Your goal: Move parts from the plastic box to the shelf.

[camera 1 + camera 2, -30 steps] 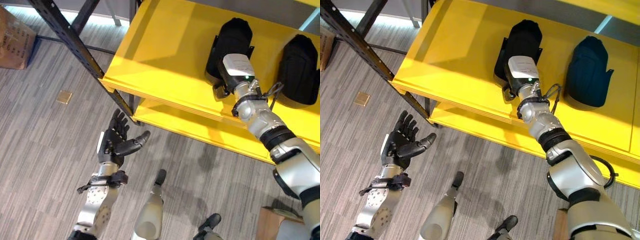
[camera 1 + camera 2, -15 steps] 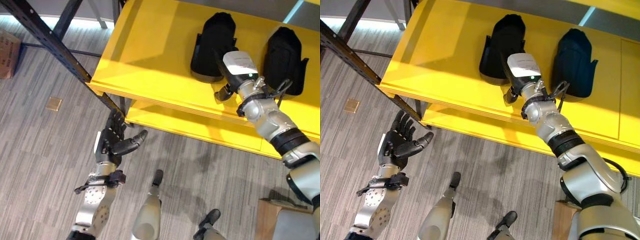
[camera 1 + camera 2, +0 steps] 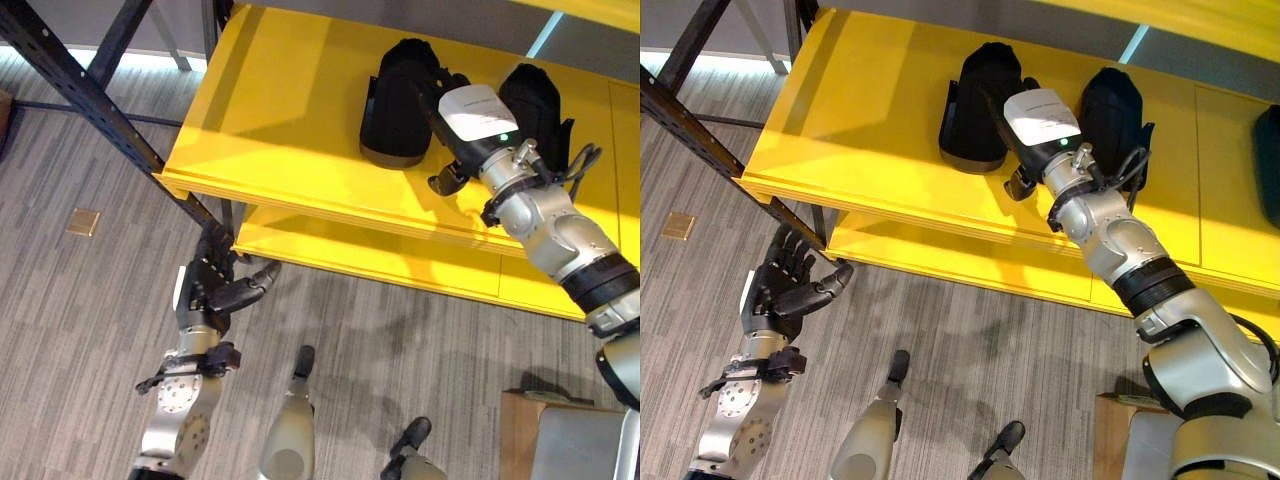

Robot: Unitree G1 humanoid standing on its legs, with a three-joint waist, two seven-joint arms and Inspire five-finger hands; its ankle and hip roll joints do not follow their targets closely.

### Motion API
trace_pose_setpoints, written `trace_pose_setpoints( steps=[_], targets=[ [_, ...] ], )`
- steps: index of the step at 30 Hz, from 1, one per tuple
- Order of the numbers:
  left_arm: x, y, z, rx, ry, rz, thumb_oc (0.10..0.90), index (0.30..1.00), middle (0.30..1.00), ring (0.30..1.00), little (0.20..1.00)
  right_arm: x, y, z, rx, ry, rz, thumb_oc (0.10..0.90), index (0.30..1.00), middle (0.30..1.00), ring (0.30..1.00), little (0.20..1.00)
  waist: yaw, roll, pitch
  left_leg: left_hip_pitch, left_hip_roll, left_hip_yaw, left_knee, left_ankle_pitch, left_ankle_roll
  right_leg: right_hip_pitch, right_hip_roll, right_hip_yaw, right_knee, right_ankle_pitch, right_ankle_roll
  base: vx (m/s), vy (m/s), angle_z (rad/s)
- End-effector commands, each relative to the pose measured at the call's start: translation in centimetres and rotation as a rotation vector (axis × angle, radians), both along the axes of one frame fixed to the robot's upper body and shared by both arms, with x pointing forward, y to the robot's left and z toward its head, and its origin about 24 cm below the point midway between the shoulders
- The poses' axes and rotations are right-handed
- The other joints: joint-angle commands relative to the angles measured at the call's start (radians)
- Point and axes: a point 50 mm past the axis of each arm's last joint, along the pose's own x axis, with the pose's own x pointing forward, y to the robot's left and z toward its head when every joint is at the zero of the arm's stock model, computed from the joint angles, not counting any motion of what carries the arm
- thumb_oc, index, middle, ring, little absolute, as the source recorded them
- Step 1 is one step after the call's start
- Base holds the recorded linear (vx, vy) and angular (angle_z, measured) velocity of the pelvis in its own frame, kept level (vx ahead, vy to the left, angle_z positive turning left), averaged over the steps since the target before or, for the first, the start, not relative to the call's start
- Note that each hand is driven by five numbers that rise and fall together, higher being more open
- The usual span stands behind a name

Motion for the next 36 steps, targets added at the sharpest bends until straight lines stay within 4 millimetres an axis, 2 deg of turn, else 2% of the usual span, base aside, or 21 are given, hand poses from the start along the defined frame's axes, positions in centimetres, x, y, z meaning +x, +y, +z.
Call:
trace_pose_setpoints(
  steps=[1,6,7,8,9,12,13,15,16,22,24,27,28,31,33,34,36],
  targets=[
    [-0.4,-0.4,4.4,0.079,-0.233,-0.045,0.900,1.000,1.000,1.000,1.000,-1.6,0.7,4.9,0.065,-0.226,0.083,0.900,1.000,1.000,1.000,1.000,-0.007,-0.015,-0.074,0.087,-0.004,0.047,-0.078,-0.049,0.053,0.067,-0.020,0.016,0.072,0.046,0.023,0.00,0.015,-0.06],
    [-0.3,-0.6,3.7,0.075,-0.204,-0.038,0.900,1.000,1.000,1.000,1.000,-3.1,0.1,2.0,0.281,-0.194,0.141,0.900,1.000,1.000,1.000,1.000,-0.038,-0.016,-0.092,0.115,0.008,0.069,-0.078,-0.056,0.053,0.070,-0.014,0.045,0.070,0.034,0.018,-0.01,0.008,-0.06],
    [-0.2,-0.7,3.5,0.068,-0.196,-0.027,0.900,1.000,1.000,1.000,1.000,-4.0,-0.3,-0.1,0.433,-0.176,0.164,0.900,1.000,1.000,1.000,1.000,-0.060,-0.010,-0.096,0.134,0.021,0.084,-0.076,-0.063,0.051,0.071,-0.006,0.063,0.070,0.018,0.015,-0.04,0.013,-0.19],
    [-0.2,-0.8,3.4,0.067,-0.190,-0.028,0.900,1.000,1.000,1.000,1.000,-4.4,-0.5,-1.1,0.472,-0.157,0.166,0.900,1.000,1.000,1.000,1.000,-0.069,-0.009,-0.100,0.135,0.023,0.089,-0.076,-0.060,0.052,0.068,-0.004,0.070,0.066,0.018,0.012,-0.02,0.001,-0.24],
    [-0.3,-0.8,3.3,0.070,-0.187,-0.030,0.900,1.000,1.000,1.000,1.000,-4.5,-0.6,-1.2,0.474,-0.154,0.165,0.900,1.000,1.000,1.000,1.000,-0.066,-0.011,-0.102,0.136,0.024,0.090,-0.076,-0.060,0.052,0.069,-0.003,0.071,0.065,0.017,0.012,-0.04,0.004,-0.36],
    [-0.4,-1.0,2.5,0.061,-0.156,-0.032,0.900,1.000,1.000,1.000,1.000,-5.8,-0.9,-4.3,0.598,-0.108,0.166,0.900,1.000,1.000,1.000,1.000,-0.090,-0.008,-0.114,0.162,0.045,0.114,-0.075,-0.063,0.047,0.071,0.015,0.099,0.060,-0.005,0.004,-0.04,-0.033,-0.53],
    [-0.3,-0.9,2.1,0.066,-0.136,-0.028,0.900,1.000,1.000,1.000,1.000,-7.4,-1.5,-6.4,0.651,-0.067,0.166,0.900,1.000,1.000,1.000,1.000,-0.128,-0.004,-0.125,0.187,0.071,0.131,-0.067,-0.064,0.041,0.076,0.035,0.130,0.061,-0.041,-0.008,-0.06,-0.070,-0.58],
    [-0.4,-0.9,1.6,0.077,-0.114,-0.028,0.900,1.000,1.000,1.000,1.000,-8.6,-2.0,-7.5,0.709,-0.040,0.170,0.900,1.000,1.000,1.000,1.000,-0.154,-0.004,-0.134,0.213,0.096,0.150,-0.067,-0.062,0.032,0.084,0.056,0.151,0.065,-0.069,-0.019,-0.05,-0.068,-0.40],
    [-0.4,-0.9,1.5,0.077,-0.112,-0.029,0.900,1.000,1.000,1.000,1.000,-8.7,-2.1,-7.6,0.710,-0.038,0.168,0.900,1.000,1.000,1.000,1.000,-0.152,-0.003,-0.134,0.216,0.097,0.151,-0.068,-0.062,0.031,0.085,0.058,0.152,0.066,-0.071,-0.020,-0.04,-0.049,-0.55],
    [-1.5,-0.8,-0.2,0.057,-0.053,-0.020,0.900,1.000,1.000,1.000,1.000,-11.6,-2.8,-10.1,0.841,0.037,0.190,0.900,1.000,1.000,1.000,1.000,-0.228,0.004,-0.169,0.299,0.166,0.226,-0.102,-0.033,0.009,0.074,0.130,0.262,0.078,-0.115,-0.048,-0.05,-0.076,-0.47],
    [-1.8,-0.7,-0.5,0.056,-0.049,-0.015,0.900,1.000,1.000,1.000,1.000,-12.2,-3.0,-10.4,0.847,0.049,0.198,0.900,1.000,1.000,1.000,1.000,-0.247,0.008,-0.179,0.322,0.194,0.249,-0.097,-0.030,0.002,0.064,0.154,0.300,0.091,-0.127,-0.061,-0.03,-0.120,-0.69],
    [-2.3,-0.9,-1.1,0.051,-0.030,-0.030,0.900,1.000,1.000,1.000,1.000,-13.3,-3.8,-10.6,0.823,0.052,0.180,0.900,1.000,1.000,1.000,1.000,-0.273,0.016,-0.186,0.344,0.237,0.269,-0.089,-0.016,-0.014,0.062,0.193,0.320,0.116,-0.155,-0.083,-0.02,-0.136,-0.55],
    [-2.3,-1.0,-1.1,0.051,-0.029,-0.031,0.900,1.000,1.000,1.000,1.000,-13.4,-3.8,-10.6,0.823,0.053,0.179,0.900,1.000,1.000,1.000,1.000,-0.271,0.018,-0.186,0.346,0.240,0.269,-0.090,-0.015,-0.016,0.061,0.196,0.321,0.119,-0.157,-0.085,-0.04,-0.142,-0.30],
    [-2.4,-1.4,-1.6,0.050,-0.011,-0.053,0.900,1.000,1.000,1.000,1.000,-14.4,-4.5,-10.7,0.836,0.044,0.167,0.900,1.000,1.000,1.000,1.000,-0.299,0.036,-0.192,0.364,0.294,0.274,-0.095,0.019,-0.038,0.057,0.249,0.330,0.159,-0.195,-0.117,-0.04,-0.197,-0.11],
    [-2.2,-1.3,-1.7,0.059,-0.008,-0.039,0.900,1.000,1.000,1.000,1.000,-14.3,-4.3,-10.6,0.841,0.034,0.184,0.900,1.000,1.000,1.000,1.000,-0.308,0.047,-0.189,0.373,0.323,0.269,-0.101,0.046,-0.042,0.031,0.286,0.357,0.203,-0.212,-0.137,-0.05,-0.187,-0.10],
    [-2.2,-1.3,-1.7,0.059,-0.008,-0.038,0.900,1.000,1.000,1.000,1.000,-14.3,-4.3,-10.5,0.841,0.034,0.185,0.900,1.000,1.000,1.000,1.000,-0.308,0.048,-0.189,0.373,0.325,0.270,-0.101,0.046,-0.044,0.029,0.288,0.358,0.206,-0.213,-0.139,-0.07,-0.214,-0.22],
    [-2.1,-0.8,-1.4,0.080,-0.021,0.011,0.900,1.000,1.000,1.000,1.000,-14.0,-3.8,-10.4,0.851,0.038,0.211,0.900,1.000,1.000,1.000,1.000,-0.300,0.053,-0.183,0.369,0.340,0.225,-0.099,0.092,-0.042,0.007,0.321,0.403,0.218,-0.215,-0.158,-0.08,-0.167,-0.41]
  ],
)
